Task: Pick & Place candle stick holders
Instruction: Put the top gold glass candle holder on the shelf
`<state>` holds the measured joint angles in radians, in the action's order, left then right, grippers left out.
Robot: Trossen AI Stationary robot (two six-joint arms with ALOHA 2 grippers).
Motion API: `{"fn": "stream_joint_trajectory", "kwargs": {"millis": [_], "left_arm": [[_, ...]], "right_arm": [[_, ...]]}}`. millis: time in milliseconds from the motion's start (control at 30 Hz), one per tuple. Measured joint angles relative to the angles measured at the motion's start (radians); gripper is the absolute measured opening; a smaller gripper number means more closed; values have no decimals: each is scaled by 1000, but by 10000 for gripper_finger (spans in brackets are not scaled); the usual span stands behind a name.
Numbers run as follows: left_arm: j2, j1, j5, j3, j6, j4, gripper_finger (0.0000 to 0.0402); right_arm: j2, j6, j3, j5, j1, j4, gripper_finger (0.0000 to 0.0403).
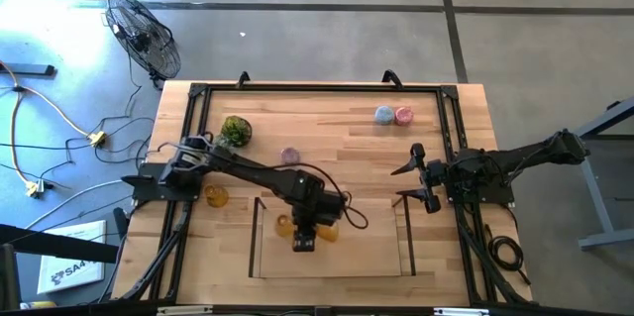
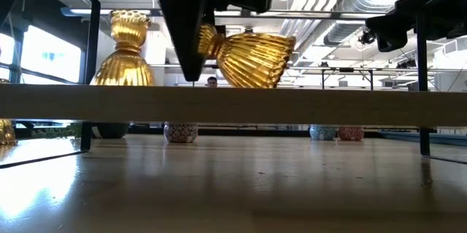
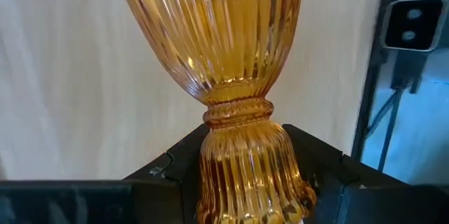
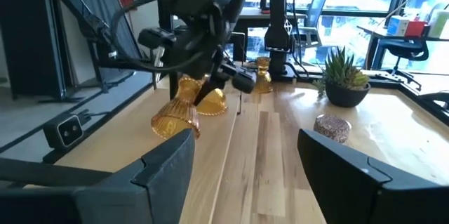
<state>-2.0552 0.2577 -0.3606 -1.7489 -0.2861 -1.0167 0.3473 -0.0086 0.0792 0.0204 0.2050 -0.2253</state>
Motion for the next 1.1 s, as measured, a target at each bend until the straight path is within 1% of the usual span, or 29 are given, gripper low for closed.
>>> {"fn": "stream_joint_trajectory", "kwargs": {"millis": [367,533,733,900,1100], "left_arm": [[0,-2,-25,-9,0,10,160],[2,-2,-17,-83,0,-51,160],[4,-2,10,-186,-16,-226,160],[4,-2,18,-192,-25,-325,160],[4,-2,23,-193,6,-337,160]], "right_arm": [[0,0,0,-1,0,-12,249],[0,-9,0,-1,0,-12,249],[0,-11,0,-1,0,-11,249],[0,-12,0,-1,0,-3,249],[0,-17,0,-1,0,-4,249]]}}
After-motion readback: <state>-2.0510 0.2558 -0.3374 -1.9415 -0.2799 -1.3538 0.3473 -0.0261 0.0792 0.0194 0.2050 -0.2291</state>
